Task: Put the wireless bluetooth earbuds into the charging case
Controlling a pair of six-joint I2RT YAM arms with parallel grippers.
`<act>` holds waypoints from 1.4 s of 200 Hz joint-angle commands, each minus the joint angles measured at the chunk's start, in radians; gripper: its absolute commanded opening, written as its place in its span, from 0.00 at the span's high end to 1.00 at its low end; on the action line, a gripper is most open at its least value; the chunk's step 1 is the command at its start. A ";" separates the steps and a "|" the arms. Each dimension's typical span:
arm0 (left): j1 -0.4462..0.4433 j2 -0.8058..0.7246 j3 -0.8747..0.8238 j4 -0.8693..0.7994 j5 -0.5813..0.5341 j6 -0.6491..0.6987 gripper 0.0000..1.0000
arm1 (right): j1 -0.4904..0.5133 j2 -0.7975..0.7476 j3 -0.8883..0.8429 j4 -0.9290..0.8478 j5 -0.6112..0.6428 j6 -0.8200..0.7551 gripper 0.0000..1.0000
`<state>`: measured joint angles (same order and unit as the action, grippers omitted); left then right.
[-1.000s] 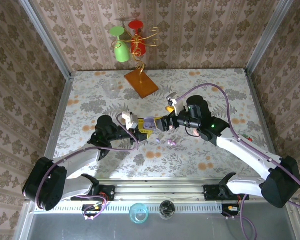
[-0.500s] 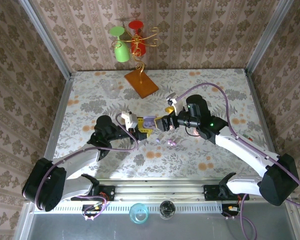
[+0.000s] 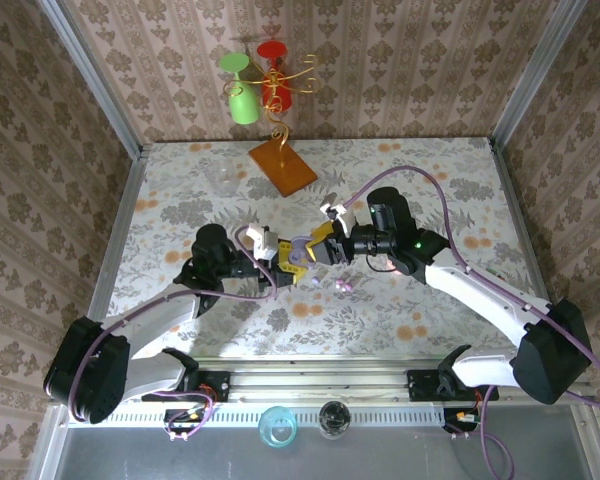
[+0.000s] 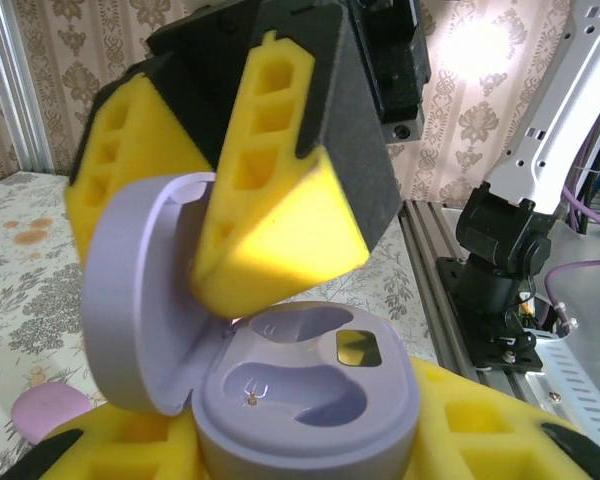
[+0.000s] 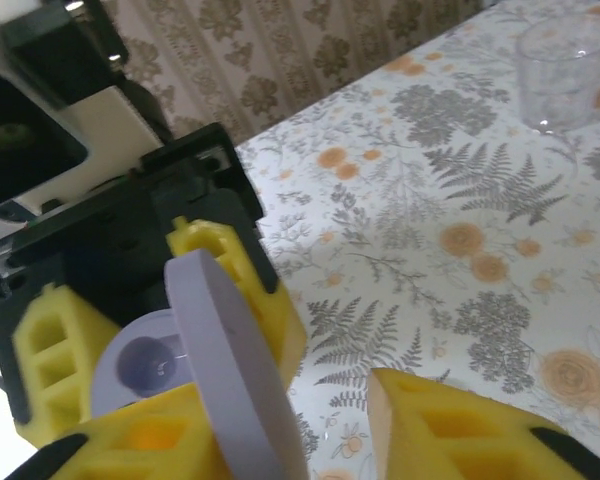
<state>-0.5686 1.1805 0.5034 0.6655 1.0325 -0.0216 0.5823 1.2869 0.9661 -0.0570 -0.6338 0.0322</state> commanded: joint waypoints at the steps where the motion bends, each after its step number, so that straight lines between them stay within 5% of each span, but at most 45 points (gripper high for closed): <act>1: -0.007 -0.013 0.032 0.010 0.090 0.007 0.65 | -0.007 0.000 0.023 0.008 -0.079 -0.044 0.78; 30: -0.007 -0.012 0.034 0.030 0.094 -0.005 0.64 | -0.007 -0.021 0.013 -0.007 -0.107 -0.085 1.00; 51: -0.006 -0.013 0.032 0.041 0.071 -0.008 0.60 | -0.005 -0.044 0.002 -0.006 -0.098 -0.114 1.00; 92: -0.006 -0.016 0.028 0.052 0.018 -0.011 0.31 | -0.004 -0.090 -0.030 0.042 -0.017 -0.123 1.00; 126: -0.007 -0.005 0.032 0.074 -0.003 -0.034 0.26 | -0.001 -0.115 -0.047 0.066 0.046 -0.121 1.00; 280: -0.020 0.069 0.055 0.207 0.009 -0.156 0.35 | 0.008 -0.106 -0.072 0.108 0.111 -0.118 1.00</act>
<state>-0.5823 1.2446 0.5308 0.8352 1.0248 -0.1616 0.5835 1.1839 0.9001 0.0055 -0.5369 -0.0765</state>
